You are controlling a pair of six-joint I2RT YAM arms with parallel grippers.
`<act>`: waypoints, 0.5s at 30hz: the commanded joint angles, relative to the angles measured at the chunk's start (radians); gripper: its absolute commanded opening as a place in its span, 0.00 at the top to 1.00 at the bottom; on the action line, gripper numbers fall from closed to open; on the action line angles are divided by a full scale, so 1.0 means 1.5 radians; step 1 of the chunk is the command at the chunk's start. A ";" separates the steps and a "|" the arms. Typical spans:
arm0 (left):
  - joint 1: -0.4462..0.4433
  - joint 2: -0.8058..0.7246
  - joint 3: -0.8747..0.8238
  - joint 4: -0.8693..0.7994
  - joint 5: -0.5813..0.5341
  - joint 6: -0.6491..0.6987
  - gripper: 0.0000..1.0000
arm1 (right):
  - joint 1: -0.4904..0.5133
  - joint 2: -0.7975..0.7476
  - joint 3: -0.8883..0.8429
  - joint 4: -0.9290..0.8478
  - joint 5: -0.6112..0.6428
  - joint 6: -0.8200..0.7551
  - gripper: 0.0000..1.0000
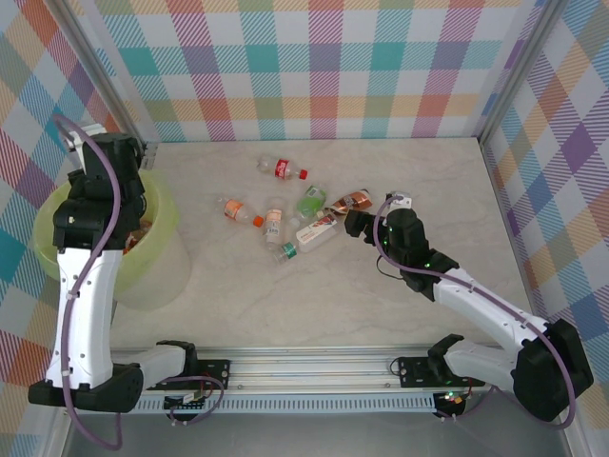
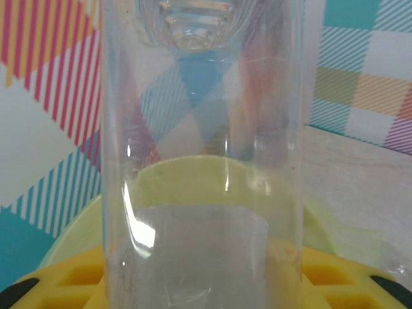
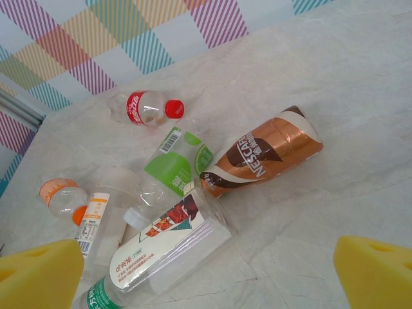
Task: Put the plastic bottles in the bin
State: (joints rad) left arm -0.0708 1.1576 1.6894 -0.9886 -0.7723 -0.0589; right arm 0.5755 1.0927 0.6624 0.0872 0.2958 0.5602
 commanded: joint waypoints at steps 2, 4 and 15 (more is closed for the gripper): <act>0.068 -0.012 -0.044 0.017 0.051 -0.019 0.56 | -0.004 -0.006 0.010 0.002 0.006 -0.010 0.00; 0.099 -0.011 -0.074 0.012 0.075 -0.043 0.50 | -0.004 -0.001 0.019 -0.011 0.000 -0.011 0.00; 0.189 -0.010 -0.135 -0.006 0.093 -0.104 0.07 | -0.004 0.009 0.034 -0.035 0.012 -0.004 0.00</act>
State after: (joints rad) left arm 0.1997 1.1507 1.4891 -0.9943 -0.6613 -0.1848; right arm 0.5755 1.0962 0.6872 0.0345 0.2966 0.5602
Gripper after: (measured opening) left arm 0.901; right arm 0.997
